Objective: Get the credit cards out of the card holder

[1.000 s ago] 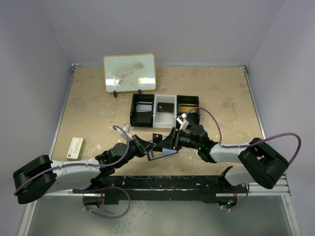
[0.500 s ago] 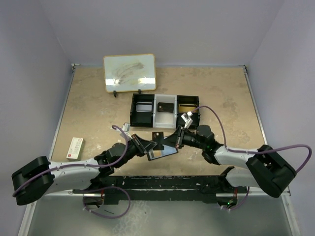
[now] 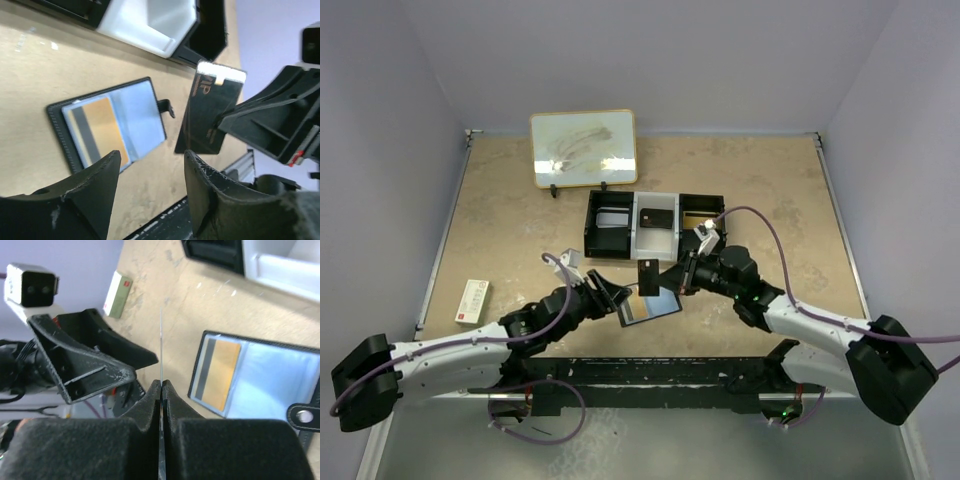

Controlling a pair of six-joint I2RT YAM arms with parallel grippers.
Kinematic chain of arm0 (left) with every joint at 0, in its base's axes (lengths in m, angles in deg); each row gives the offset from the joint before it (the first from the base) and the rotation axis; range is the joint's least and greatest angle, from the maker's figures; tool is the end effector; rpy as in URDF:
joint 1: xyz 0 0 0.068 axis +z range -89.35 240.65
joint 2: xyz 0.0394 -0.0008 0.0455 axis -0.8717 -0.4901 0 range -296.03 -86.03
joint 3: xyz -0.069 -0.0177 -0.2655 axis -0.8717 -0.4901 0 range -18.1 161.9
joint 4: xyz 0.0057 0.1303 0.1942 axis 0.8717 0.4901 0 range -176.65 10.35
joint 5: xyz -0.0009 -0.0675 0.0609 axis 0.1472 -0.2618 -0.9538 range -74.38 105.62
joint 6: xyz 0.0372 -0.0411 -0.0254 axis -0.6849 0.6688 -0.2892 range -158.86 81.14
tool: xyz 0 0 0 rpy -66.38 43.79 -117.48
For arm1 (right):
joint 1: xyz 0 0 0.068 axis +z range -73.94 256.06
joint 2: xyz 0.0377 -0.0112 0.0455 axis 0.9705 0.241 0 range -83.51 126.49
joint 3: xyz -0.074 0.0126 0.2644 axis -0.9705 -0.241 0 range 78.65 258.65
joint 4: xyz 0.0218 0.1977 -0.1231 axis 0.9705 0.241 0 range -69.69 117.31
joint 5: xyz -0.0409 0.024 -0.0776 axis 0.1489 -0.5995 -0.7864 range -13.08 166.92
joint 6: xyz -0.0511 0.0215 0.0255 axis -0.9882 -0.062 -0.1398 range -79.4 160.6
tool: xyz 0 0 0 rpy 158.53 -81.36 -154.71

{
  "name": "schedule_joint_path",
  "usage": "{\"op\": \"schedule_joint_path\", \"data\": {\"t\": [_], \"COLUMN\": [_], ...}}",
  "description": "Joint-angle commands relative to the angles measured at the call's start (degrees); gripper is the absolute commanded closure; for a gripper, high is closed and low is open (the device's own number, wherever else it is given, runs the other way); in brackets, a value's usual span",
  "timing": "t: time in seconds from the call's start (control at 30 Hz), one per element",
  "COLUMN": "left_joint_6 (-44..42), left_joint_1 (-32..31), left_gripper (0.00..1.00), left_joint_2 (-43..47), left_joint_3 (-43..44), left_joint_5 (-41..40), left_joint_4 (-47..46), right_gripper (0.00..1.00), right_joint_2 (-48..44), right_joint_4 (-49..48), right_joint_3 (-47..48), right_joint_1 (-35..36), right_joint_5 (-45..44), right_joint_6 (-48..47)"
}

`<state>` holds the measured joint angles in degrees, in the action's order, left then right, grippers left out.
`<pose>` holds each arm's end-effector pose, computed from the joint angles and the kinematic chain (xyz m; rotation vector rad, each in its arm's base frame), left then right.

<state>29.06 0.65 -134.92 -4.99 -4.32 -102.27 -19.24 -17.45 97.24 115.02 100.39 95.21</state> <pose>0.0958 -0.1347 0.1966 -0.3957 2.0446 -1.1370 0.1538 0.1478 0.2251 -0.0833 1.9628 1.5012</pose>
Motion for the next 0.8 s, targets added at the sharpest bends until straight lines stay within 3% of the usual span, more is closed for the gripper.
{"op": "schedule_joint_path", "data": {"t": [0.0,0.2,0.33,0.47,0.77], "left_joint_6": [-2.3,-2.7,-3.0,-2.9,-3.3], "left_joint_1": [0.0,0.0,0.0,0.0,0.0], "left_gripper": [0.48,0.44,0.41,0.38,0.35], "left_joint_2": [3.8,6.7,7.4,7.9,9.8], "left_joint_3": [4.1,6.3,8.0,9.6,12.6], "left_joint_5": [-7.1,-11.2,-13.4,-14.8,-18.5], "left_joint_4": [14.9,25.8,31.1,34.3,42.1], "right_gripper": [1.00,1.00,1.00,1.00,1.00], "right_joint_2": [-3.0,-0.9,6.0,14.3,22.2], "right_joint_4": [16.2,24.9,26.0,28.3,22.5], "right_joint_3": [8.3,16.8,24.1,32.3,36.3], "right_joint_1": [-0.2,-0.2,-0.2,0.0,2.3], "right_joint_5": [-11.4,-24.1,-31.8,-33.7,-34.1], "right_joint_6": [-10.6,-22.8,-38.4,-53.6,-82.3]}}
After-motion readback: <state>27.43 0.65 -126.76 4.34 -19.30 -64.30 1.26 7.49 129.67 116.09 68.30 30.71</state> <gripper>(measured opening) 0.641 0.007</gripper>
